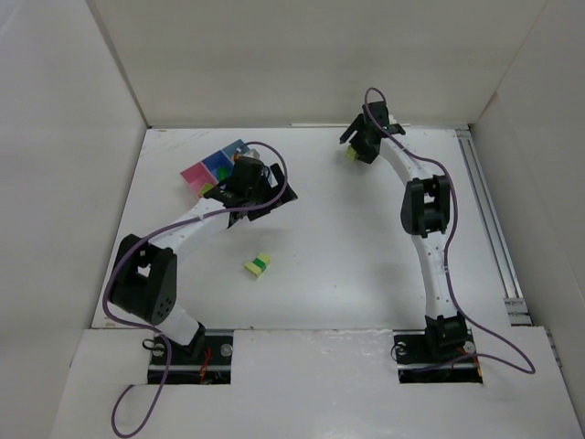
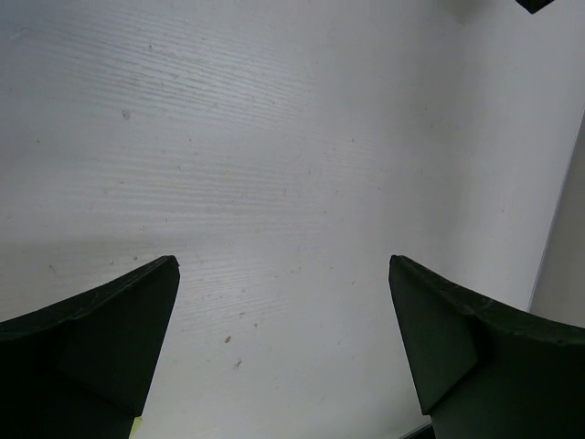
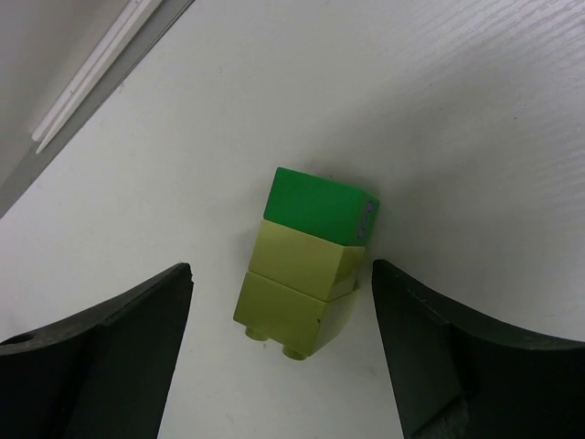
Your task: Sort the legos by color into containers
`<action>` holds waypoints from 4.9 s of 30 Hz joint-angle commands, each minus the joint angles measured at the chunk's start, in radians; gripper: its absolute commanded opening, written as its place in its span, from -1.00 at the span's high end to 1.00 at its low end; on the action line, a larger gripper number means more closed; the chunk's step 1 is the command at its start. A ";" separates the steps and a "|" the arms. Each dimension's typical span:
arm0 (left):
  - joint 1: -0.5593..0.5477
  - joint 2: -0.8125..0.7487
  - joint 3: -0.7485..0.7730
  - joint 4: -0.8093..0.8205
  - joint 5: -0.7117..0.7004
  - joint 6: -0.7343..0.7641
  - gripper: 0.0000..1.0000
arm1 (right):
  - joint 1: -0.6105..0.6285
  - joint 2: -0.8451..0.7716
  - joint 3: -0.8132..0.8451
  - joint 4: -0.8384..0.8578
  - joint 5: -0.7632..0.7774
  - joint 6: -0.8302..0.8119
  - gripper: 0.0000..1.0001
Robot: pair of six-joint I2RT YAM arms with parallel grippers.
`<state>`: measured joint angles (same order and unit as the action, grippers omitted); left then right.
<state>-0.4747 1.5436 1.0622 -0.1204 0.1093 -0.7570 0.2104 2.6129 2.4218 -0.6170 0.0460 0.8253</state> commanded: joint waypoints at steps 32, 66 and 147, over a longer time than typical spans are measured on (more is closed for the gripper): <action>0.122 -0.062 0.044 0.134 0.363 0.153 -0.82 | -0.032 -0.473 -0.706 0.505 -0.792 -0.984 0.85; -0.048 -0.287 -0.123 0.301 0.624 0.179 -0.53 | 0.291 -1.223 -1.305 0.335 -1.029 -1.536 1.00; 0.458 0.055 0.232 -0.217 -0.243 0.103 0.55 | 0.149 -1.416 -1.485 0.523 -0.383 -1.075 1.00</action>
<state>-0.0093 1.5948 1.2480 -0.3412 -0.1360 -0.6701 0.3660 1.2072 0.9421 -0.1482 -0.3462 -0.2649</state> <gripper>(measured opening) 0.348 0.434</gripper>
